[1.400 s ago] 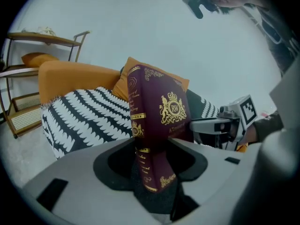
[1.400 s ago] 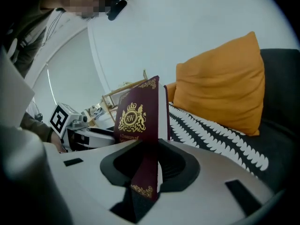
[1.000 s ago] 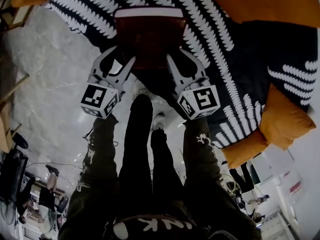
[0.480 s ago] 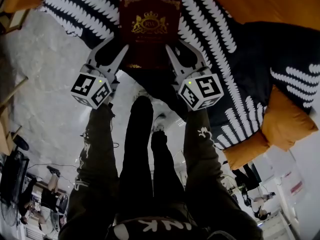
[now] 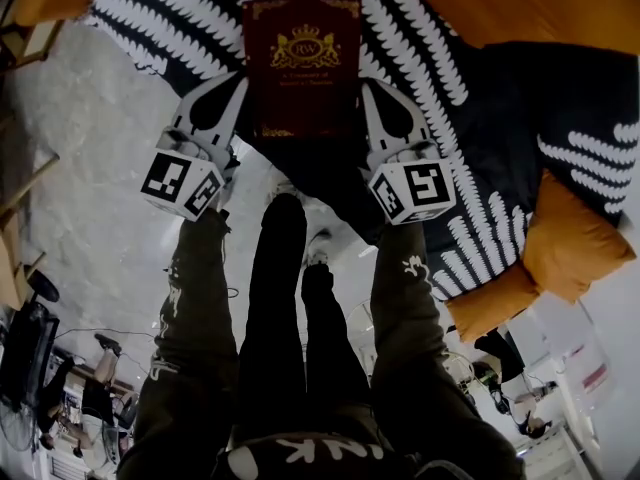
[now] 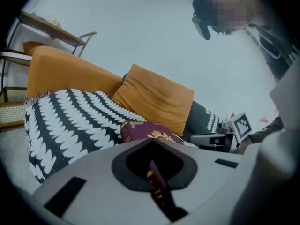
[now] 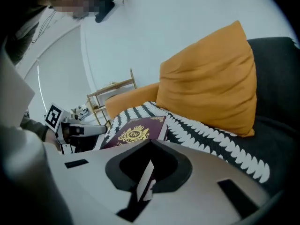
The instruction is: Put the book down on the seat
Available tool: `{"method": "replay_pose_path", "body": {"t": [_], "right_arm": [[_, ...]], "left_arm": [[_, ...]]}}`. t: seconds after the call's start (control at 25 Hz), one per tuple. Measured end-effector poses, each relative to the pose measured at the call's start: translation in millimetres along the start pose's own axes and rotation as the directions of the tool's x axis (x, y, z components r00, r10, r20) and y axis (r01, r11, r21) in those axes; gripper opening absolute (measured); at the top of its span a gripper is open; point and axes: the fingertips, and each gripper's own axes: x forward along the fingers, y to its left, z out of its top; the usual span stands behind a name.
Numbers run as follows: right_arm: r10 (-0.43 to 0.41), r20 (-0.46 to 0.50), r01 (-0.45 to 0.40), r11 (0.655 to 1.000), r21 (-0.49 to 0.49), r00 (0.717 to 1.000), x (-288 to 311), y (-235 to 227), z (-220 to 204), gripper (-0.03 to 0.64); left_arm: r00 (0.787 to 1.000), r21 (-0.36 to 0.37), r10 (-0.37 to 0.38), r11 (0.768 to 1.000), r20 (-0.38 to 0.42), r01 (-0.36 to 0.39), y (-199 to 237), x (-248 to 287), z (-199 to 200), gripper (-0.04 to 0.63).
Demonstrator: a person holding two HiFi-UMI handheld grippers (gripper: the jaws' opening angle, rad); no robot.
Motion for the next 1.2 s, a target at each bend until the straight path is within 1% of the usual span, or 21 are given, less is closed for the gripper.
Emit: {"method": "replay_pose_path", "body": {"t": [0.12,0.36,0.56,0.76,0.96,1.2], "right_arm": [[0.018,0.032,-0.017,0.999,-0.033,0.999,-6.4,10.5,20.8,0.008],[0.058,0.112,-0.046,0.993,-0.11,0.992,-23.4,36.2,60.4,0.008],[0.094,0.199,-0.059,0.983,-0.173,0.976,-74.3,64.3,130.2,0.008],[0.136,0.287,-0.067,0.968,-0.24,0.948,-144.9,107.1,201.1,0.008],[0.174,0.348,-0.074,0.957,-0.282,0.921,-249.6,163.1,250.2,0.008],[0.216,0.459,-0.056,0.94,-0.338,0.862,-386.0,221.9,304.7,0.008]], "left_arm": [[1.0,0.068,0.002,0.998,0.016,-0.003,-11.7,-4.9,22.0,0.003],[0.997,0.149,0.014,0.988,0.082,-0.026,-30.9,-21.7,62.1,0.003],[0.986,0.22,0.017,0.974,0.164,-0.053,-80.0,-55.4,131.7,0.003],[0.968,0.283,0.012,0.955,0.251,-0.086,-146.8,-107.4,203.3,0.003],[0.95,0.312,0.013,0.943,0.313,-0.115,-238.0,-187.7,253.5,0.003],[0.91,0.361,0.004,0.917,0.414,-0.168,-353.5,-282.0,304.2,0.003]]}}
